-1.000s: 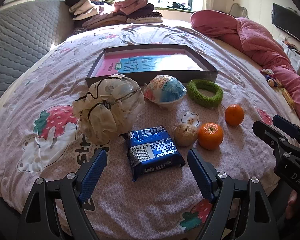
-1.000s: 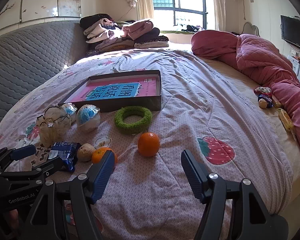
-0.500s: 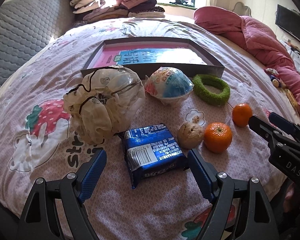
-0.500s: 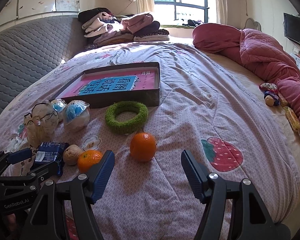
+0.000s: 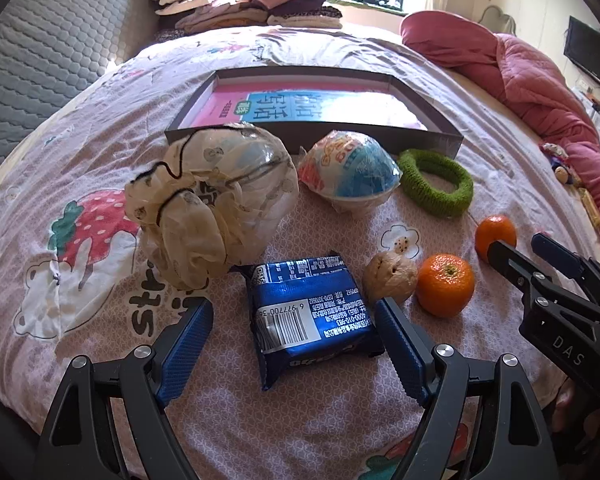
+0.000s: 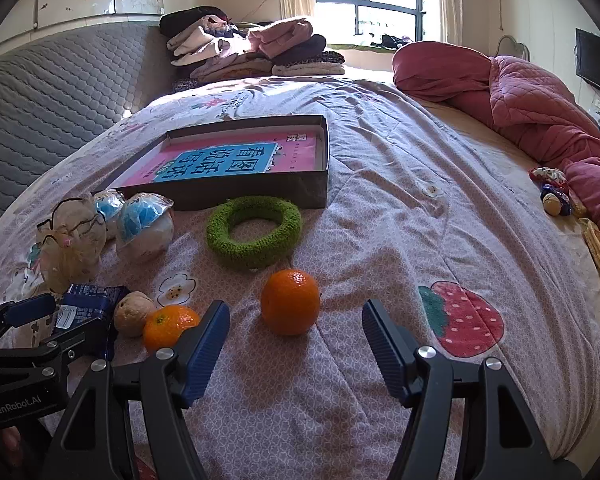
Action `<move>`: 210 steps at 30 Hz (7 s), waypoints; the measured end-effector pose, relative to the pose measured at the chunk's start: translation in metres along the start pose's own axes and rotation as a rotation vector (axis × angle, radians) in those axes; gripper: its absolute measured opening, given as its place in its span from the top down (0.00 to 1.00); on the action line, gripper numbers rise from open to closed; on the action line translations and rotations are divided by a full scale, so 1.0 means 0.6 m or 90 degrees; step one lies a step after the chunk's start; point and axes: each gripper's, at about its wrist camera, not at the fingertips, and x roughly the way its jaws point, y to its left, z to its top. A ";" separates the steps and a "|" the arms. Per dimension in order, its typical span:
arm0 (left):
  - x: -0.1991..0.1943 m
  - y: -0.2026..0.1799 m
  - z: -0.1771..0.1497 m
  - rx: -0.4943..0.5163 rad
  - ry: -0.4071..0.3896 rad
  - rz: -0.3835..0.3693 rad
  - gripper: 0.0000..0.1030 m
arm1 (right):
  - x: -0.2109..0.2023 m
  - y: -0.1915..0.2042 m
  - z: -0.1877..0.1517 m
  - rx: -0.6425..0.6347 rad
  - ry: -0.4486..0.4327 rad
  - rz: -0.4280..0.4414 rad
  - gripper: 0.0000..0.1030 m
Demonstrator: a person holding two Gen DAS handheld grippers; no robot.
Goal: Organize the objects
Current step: 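Move the left tool toward the blue snack packet while the right tool approaches the orange, then close the left tool on the blue packet while the right tool closes on the orange, then lift and carry the blue packet with the left tool while the right tool carries the orange to the tray, then open the right tool to drop the orange on the book while the left tool releases the packet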
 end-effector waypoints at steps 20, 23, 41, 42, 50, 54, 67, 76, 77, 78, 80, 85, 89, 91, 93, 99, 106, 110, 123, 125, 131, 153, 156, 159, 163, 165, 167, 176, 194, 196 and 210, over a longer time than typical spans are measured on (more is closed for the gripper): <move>0.031 0.007 -0.001 -0.018 0.025 -0.008 0.18 | 0.040 0.001 0.013 -0.007 0.006 0.020 0.37; 0.034 0.005 0.001 -0.017 0.027 -0.005 0.19 | 0.043 0.007 0.011 -0.016 0.012 0.022 0.46; 0.020 0.006 -0.004 -0.002 0.012 -0.047 0.39 | 0.037 0.016 -0.001 -0.037 -0.004 0.030 0.67; 0.018 0.006 -0.005 0.000 0.011 -0.048 0.39 | 0.036 0.017 -0.001 -0.037 -0.005 0.032 0.67; 0.005 0.003 -0.005 0.005 0.001 -0.054 0.39 | 0.025 0.020 0.000 -0.040 -0.020 0.042 0.67; -0.009 0.003 -0.003 0.008 -0.015 -0.053 0.39 | 0.016 0.020 0.002 -0.038 -0.033 0.048 0.67; -0.054 0.002 0.008 0.016 -0.068 -0.035 0.39 | -0.008 0.028 0.010 -0.050 -0.066 0.055 0.67; -0.069 0.002 0.019 0.023 -0.096 -0.037 0.39 | -0.026 0.034 0.021 -0.050 -0.084 0.065 0.67; -0.070 0.001 0.021 0.024 -0.099 -0.037 0.39 | -0.028 0.035 0.024 -0.051 -0.085 0.067 0.67; -0.071 0.001 0.024 0.025 -0.102 -0.035 0.39 | -0.030 0.037 0.028 -0.051 -0.087 0.070 0.67; -0.073 0.003 0.029 0.026 -0.109 -0.032 0.39 | -0.033 0.042 0.034 -0.053 -0.091 0.074 0.67; -0.077 0.010 0.047 0.026 -0.126 -0.022 0.39 | -0.036 0.057 0.055 -0.067 -0.103 0.082 0.67; -0.074 0.017 0.060 0.026 -0.132 -0.016 0.39 | -0.035 0.068 0.073 -0.072 -0.113 0.090 0.67; -0.071 0.020 0.065 0.024 -0.133 -0.016 0.39 | -0.033 0.072 0.081 -0.070 -0.115 0.098 0.67; -0.068 0.023 0.070 0.023 -0.133 -0.016 0.39 | -0.031 0.076 0.088 -0.073 -0.119 0.099 0.67; -0.055 0.024 0.087 0.023 -0.135 -0.017 0.39 | -0.020 0.086 0.105 -0.079 -0.121 0.104 0.67; -0.044 0.027 0.107 0.024 -0.138 -0.012 0.39 | -0.012 0.093 0.121 -0.084 -0.126 0.112 0.67; -0.037 0.029 0.116 0.022 -0.138 -0.009 0.39 | -0.004 0.096 0.127 -0.085 -0.124 0.115 0.67; -0.035 0.039 0.154 0.024 -0.151 0.001 0.39 | 0.000 0.097 0.152 -0.091 -0.132 0.118 0.67; -0.035 0.041 0.161 0.022 -0.153 0.003 0.39 | -0.001 0.099 0.157 -0.093 -0.136 0.119 0.67; -0.029 0.047 0.176 0.021 -0.155 0.009 0.39 | 0.002 0.099 0.171 -0.099 -0.143 0.117 0.67; 0.017 0.072 0.246 0.006 -0.135 0.018 0.39 | 0.051 0.077 0.223 -0.123 -0.130 0.096 0.67; 0.025 0.069 0.260 0.005 -0.131 0.020 0.39 | 0.061 0.071 0.231 -0.124 -0.123 0.095 0.67; 0.032 0.060 0.272 0.014 -0.130 0.030 0.39 | 0.076 0.066 0.240 -0.117 -0.109 0.114 0.67; 0.044 0.048 0.289 0.022 -0.121 0.028 0.39 | 0.093 0.069 0.245 -0.127 -0.101 0.117 0.67; 0.055 0.038 0.295 0.032 -0.121 0.041 0.39 | 0.103 0.068 0.247 -0.126 -0.094 0.123 0.67; 0.065 0.034 0.301 0.035 -0.115 0.040 0.39 | 0.114 0.068 0.247 -0.127 -0.086 0.122 0.67; 0.128 0.019 0.319 0.039 -0.050 0.030 0.39 | 0.168 0.068 0.244 -0.139 -0.037 0.107 0.67; 0.198 0.010 0.316 0.044 0.040 0.007 0.39 | 0.220 0.065 0.228 -0.133 0.038 0.101 0.67; 0.199 0.009 0.315 0.044 0.041 0.005 0.39 | 0.224 0.066 0.226 -0.134 0.044 0.099 0.67; 0.204 0.020 0.315 0.032 0.053 0.007 0.39 | 0.235 0.062 0.221 -0.125 0.062 0.095 0.67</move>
